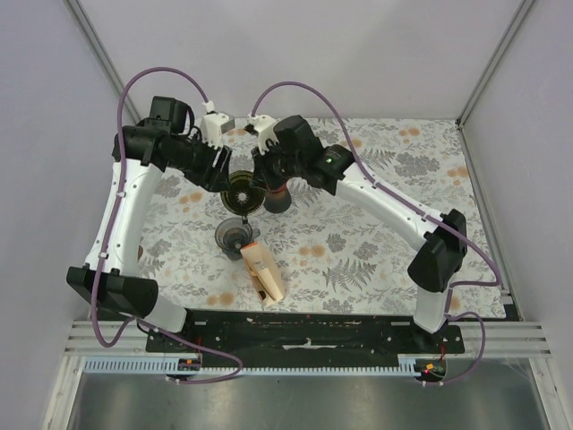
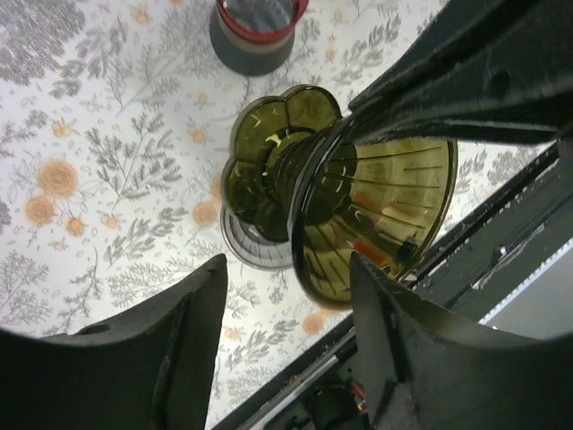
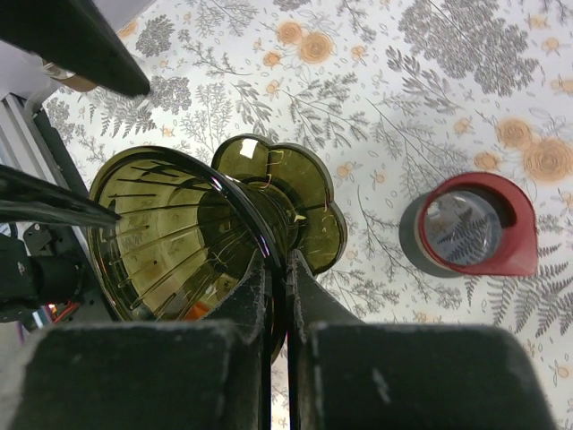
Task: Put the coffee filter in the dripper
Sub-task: Place the coffee dripper on the coffee server.
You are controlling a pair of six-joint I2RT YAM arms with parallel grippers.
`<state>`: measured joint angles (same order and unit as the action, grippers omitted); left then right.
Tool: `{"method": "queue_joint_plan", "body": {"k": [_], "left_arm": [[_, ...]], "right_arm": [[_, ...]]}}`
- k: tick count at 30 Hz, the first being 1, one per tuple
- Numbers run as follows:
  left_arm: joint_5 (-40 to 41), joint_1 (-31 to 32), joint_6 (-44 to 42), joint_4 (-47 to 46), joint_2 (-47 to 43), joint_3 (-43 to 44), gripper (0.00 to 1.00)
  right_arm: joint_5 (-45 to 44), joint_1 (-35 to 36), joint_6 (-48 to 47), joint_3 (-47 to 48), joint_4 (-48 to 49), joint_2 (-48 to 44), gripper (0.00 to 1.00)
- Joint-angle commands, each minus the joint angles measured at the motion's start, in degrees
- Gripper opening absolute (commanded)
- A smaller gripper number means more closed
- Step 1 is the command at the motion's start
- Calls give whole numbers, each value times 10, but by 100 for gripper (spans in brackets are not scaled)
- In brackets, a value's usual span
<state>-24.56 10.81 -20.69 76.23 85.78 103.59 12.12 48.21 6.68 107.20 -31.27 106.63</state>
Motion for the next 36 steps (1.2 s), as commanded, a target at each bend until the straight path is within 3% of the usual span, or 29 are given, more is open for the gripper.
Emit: {"method": "queue_joint_plan", "body": {"k": [1,8,16,36], "left_arm": [[-14,3,40,-46,14,64,69],[36,2,61,-85,4,95,80],[68,2,51,-113,-39,17,80],[84,2,44,-148,-73,-52,79]], "right_arm": [[87,-48,35,25,-12,-11,0],[142,-114,36,98,-96,19,0],[77,-157,20,246,-201,123,0],[95,-173,52,311,-214,230,0]]}}
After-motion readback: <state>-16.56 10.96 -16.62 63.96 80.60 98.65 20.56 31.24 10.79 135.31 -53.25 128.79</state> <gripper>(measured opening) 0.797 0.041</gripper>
